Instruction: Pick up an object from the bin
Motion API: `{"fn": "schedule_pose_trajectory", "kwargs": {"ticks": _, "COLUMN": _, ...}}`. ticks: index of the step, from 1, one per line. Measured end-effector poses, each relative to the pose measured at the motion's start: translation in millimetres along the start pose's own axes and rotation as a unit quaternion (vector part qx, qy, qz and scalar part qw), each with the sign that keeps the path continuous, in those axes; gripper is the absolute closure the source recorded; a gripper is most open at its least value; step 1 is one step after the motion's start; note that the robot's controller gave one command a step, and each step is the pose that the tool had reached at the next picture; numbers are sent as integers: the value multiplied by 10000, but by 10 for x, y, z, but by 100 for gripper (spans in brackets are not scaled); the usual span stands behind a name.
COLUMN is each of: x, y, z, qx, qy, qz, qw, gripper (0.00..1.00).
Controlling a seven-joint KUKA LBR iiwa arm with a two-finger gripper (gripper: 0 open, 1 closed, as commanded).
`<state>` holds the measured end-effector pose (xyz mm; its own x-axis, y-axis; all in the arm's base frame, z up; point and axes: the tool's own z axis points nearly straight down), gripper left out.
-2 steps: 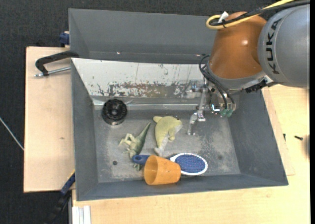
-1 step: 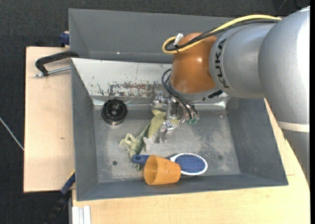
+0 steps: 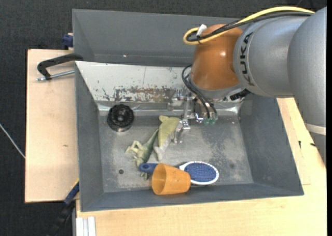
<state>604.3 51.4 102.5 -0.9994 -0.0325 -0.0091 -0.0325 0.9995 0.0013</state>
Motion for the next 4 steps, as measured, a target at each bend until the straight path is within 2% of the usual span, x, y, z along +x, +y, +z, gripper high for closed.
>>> {"fn": "schedule_pose_trajectory", "kwargs": {"ticks": 1, "x": 10, "y": 201, "z": 13, "qx": -6, "qy": 11, "qz": -717, "qw": 9974, "gripper": 0}}
{"fn": "schedule_pose_trajectory", "kwargs": {"ticks": 2, "x": 15, "y": 99, "z": 288, "qx": -10, "qy": 21, "qz": -27, "qw": 10000, "gripper": 0}}
{"fn": "schedule_pose_trajectory", "kwargs": {"ticks": 3, "x": -1, "y": 110, "z": 266, "qx": -5, "qy": 21, "qz": -30, "qw": 10000, "gripper": 0}}
{"fn": "schedule_pose_trajectory", "kwargs": {"ticks": 4, "x": -20, "y": 109, "z": 253, "qx": -6, "qy": -19, "qz": -27, "qw": 10000, "gripper": 100}}
